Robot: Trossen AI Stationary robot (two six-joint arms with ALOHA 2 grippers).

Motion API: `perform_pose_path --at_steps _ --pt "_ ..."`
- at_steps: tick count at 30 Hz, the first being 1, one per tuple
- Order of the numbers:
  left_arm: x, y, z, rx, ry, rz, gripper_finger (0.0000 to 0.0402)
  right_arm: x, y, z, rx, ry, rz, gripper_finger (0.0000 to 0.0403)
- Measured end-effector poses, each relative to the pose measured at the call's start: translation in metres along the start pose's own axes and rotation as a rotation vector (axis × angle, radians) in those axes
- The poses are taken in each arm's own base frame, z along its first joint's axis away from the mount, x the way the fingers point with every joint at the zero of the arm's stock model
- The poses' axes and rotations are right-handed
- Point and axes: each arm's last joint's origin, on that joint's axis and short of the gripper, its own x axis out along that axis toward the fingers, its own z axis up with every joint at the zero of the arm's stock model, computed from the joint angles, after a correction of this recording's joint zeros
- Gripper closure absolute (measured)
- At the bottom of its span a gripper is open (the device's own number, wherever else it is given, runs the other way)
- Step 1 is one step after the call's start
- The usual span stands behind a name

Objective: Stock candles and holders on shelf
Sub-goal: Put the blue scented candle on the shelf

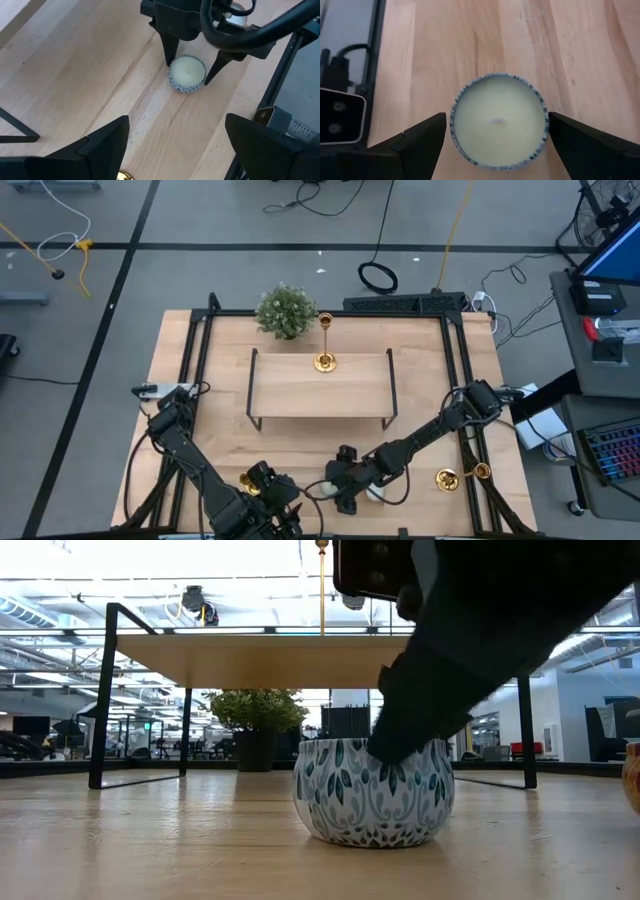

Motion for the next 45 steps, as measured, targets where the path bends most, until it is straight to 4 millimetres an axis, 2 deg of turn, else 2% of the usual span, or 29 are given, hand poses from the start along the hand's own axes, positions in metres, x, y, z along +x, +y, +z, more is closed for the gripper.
perform_pose_path --at_steps 7,23,31,45 --pt "0.000 0.000 0.000 0.001 0.000 0.002 0.0064 0.014 -0.002 -0.006 0.037 0.009 0.005 0.0062" --pt "0.000 0.000 -0.001 -0.011 0.000 -0.001 0.0064 0.013 0.001 -0.006 0.087 -0.017 0.001 0.0065" --pt "0.000 0.000 -0.001 -0.010 0.000 -0.001 0.0064 0.012 0.001 -0.007 0.101 -0.007 -0.011 0.0113" --pt "0.000 0.000 -0.001 -0.010 -0.004 0.000 0.0064 0.012 0.000 -0.008 0.105 0.021 0.003 0.0106"
